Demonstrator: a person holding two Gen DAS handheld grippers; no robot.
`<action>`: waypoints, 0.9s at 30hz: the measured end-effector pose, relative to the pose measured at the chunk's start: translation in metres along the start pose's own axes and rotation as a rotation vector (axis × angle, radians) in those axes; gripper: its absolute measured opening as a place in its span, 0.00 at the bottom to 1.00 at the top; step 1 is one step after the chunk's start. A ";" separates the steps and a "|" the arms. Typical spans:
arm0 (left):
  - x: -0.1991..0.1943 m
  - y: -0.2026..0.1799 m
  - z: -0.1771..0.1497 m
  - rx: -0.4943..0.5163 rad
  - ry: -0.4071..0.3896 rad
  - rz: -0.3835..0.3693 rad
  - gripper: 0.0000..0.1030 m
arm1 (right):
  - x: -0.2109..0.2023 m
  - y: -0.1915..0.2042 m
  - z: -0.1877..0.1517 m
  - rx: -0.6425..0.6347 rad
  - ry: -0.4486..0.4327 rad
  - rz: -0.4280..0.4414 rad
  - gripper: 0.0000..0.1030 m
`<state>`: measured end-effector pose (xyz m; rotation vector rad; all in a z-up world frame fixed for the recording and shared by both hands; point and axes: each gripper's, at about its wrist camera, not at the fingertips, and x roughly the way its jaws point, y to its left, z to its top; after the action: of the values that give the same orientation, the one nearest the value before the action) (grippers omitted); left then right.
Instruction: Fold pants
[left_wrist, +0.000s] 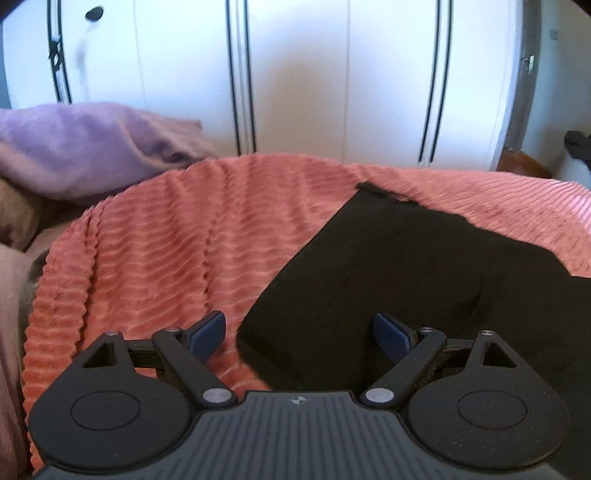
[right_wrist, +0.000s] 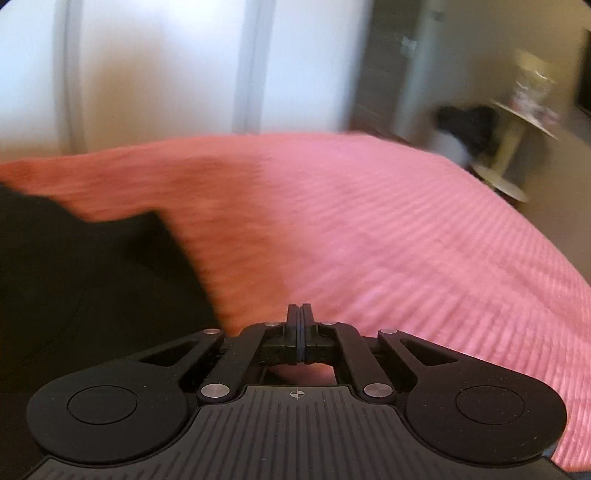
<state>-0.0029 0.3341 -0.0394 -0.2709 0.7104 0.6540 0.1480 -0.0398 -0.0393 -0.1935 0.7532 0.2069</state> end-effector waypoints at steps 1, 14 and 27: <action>-0.002 0.001 -0.001 -0.003 0.000 -0.001 0.85 | -0.005 -0.008 -0.001 0.055 0.013 0.038 0.01; -0.020 -0.051 -0.005 0.147 -0.021 0.074 0.84 | -0.125 -0.115 -0.107 0.238 0.028 -0.089 0.22; -0.085 -0.182 -0.037 0.322 -0.010 -0.326 0.92 | -0.235 -0.348 -0.181 0.689 -0.086 -0.536 0.58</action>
<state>0.0455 0.1380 -0.0066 -0.0819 0.7300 0.2257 -0.0491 -0.4468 0.0287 0.2699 0.6254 -0.5487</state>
